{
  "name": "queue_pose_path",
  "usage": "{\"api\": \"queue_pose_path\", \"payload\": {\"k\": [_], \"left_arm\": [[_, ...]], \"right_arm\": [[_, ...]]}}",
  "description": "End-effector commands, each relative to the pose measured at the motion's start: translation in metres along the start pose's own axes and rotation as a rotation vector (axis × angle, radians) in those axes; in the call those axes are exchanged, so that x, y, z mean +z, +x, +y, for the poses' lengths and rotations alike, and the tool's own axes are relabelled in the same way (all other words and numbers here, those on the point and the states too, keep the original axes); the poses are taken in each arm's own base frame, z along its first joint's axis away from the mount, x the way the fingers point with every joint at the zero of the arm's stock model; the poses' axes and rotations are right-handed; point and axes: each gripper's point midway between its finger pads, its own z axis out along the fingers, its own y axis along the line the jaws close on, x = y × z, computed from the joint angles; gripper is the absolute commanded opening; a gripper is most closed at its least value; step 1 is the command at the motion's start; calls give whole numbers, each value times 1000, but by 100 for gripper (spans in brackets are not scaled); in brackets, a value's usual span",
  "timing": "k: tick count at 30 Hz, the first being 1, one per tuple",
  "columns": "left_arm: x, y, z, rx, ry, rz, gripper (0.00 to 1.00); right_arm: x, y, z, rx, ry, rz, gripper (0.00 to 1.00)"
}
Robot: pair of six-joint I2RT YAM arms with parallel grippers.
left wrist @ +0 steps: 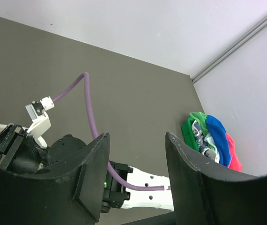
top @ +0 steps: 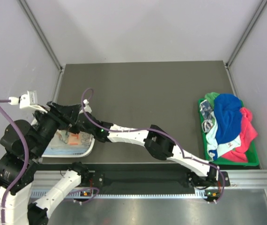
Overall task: Fold and stack the towels
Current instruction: Neatly place the folded towel into the bin
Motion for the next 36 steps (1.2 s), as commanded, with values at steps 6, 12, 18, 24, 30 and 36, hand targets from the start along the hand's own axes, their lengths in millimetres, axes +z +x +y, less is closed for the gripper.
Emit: {"api": "queue_pose_path", "payload": {"k": [6, 12, 18, 24, 30, 36], "left_arm": [[11, 8, 0, 4, 6, 25, 56], [11, 6, -2, 0, 9, 21, 56], [11, 7, 0, 2, 2, 20, 56], [14, 7, 1, 9, -6, 24, 56], [21, -3, -8, 21, 16, 10, 57], [53, -5, -29, 6, 84, 26, 57]], "right_arm": [[2, 6, 35, -24, -129, -32, 35], [-1, 2, 44, -51, -177, -19, 75], [-2, 5, 46, -38, -193, -4, 76], [-12, -7, 61, -102, -218, -27, 78], [-47, -59, 92, -293, -194, -146, 80], [-122, -140, 73, -438, -43, -334, 83]]}}
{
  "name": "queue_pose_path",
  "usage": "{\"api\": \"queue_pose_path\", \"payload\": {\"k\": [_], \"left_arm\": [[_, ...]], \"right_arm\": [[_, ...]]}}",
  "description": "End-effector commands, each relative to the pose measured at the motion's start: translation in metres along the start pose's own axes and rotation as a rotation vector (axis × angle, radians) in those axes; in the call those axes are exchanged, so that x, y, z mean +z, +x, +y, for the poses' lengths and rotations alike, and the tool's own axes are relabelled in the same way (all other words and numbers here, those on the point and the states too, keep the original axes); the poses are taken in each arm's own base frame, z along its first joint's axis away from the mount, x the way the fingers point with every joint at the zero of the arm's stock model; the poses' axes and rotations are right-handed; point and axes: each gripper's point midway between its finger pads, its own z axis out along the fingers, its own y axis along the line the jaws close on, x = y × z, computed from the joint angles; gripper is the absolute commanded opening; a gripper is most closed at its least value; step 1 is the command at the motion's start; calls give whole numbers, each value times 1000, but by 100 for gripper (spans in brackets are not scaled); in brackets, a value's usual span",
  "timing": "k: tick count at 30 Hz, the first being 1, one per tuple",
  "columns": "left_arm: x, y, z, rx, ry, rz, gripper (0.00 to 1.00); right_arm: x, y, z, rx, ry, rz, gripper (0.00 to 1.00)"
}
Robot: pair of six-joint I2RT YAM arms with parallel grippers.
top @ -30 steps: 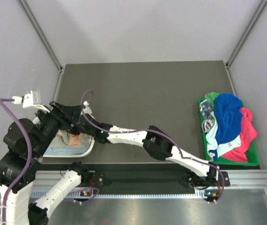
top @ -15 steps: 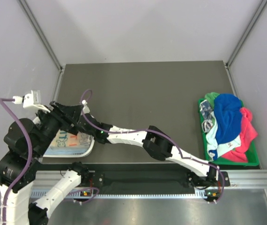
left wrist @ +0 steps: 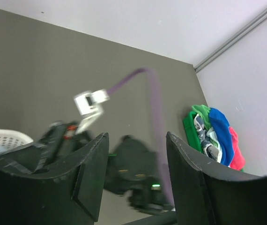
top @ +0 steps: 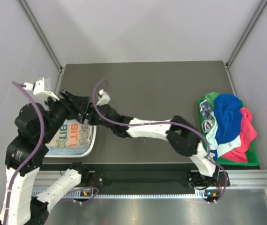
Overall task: Fold and stack the towels
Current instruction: Neatly place the folded towel into the bin
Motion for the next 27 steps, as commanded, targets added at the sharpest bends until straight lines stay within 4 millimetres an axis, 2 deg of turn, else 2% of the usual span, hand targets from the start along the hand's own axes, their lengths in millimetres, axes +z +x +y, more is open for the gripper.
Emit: {"api": "queue_pose_path", "payload": {"k": [1, 2, 3, 4, 5, 6, 7, 8, 9, 10, 11, 12, 13, 14, 15, 16, 17, 20, 22, 27], "left_arm": [[28, -11, -24, -8, 90, -18, 57], [39, 0, -22, -24, 88, 9, 57], [49, 7, -20, -31, 86, 29, 57], [60, 12, -25, -37, 111, 47, 57], [68, 19, -23, -45, 108, 62, 56], [79, 33, -16, -48, 89, 96, 56], [90, 38, -14, -47, 80, 103, 56], [97, 45, -9, -43, 66, 115, 56], [106, 58, -1, -38, 44, 143, 56], [117, 70, 7, -33, 17, 170, 56], [124, 77, 9, -27, 14, 183, 56], [131, 89, 14, -22, -1, 211, 56], [143, 115, 25, -13, -29, 274, 56], [150, 122, 28, 9, -62, 262, 56], [154, 135, 30, 26, -75, 283, 56], [161, 155, 36, 44, -97, 321, 56], [163, 166, 34, 66, -103, 333, 56], [170, 184, 35, 78, -106, 347, 56], [174, 187, 35, 83, -105, 345, 56], [180, 189, 37, 113, -127, 347, 56]], "right_arm": [[-71, -140, 55, -90, -75, -312, 84], [-83, -150, 48, -100, -54, -335, 84], [-94, -145, 15, -123, 20, -324, 84], [-121, -176, 17, -129, 43, -397, 85], [-135, -185, 6, -139, 78, -416, 85], [-147, -177, -25, -156, 147, -400, 85], [-174, -199, -29, -174, 182, -445, 86], [-187, -201, -41, -190, 221, -451, 86], [-200, -194, -65, -213, 289, -433, 87], [-226, -207, -72, -250, 353, -466, 90], [-239, -207, -82, -274, 402, -468, 91], [-256, -205, -104, -294, 490, -486, 94], [-275, -212, -101, -312, 504, -511, 96], [-287, -208, -113, -331, 550, -497, 100], [-304, -208, -119, -338, 574, -515, 100], [-314, -208, -125, -347, 599, -518, 100], [-324, -205, -132, -354, 628, -511, 100], [-350, -202, -148, -364, 684, -508, 100], [-360, -202, -151, -375, 703, -509, 100], [-371, -198, -161, -422, 742, -483, 100]]}}
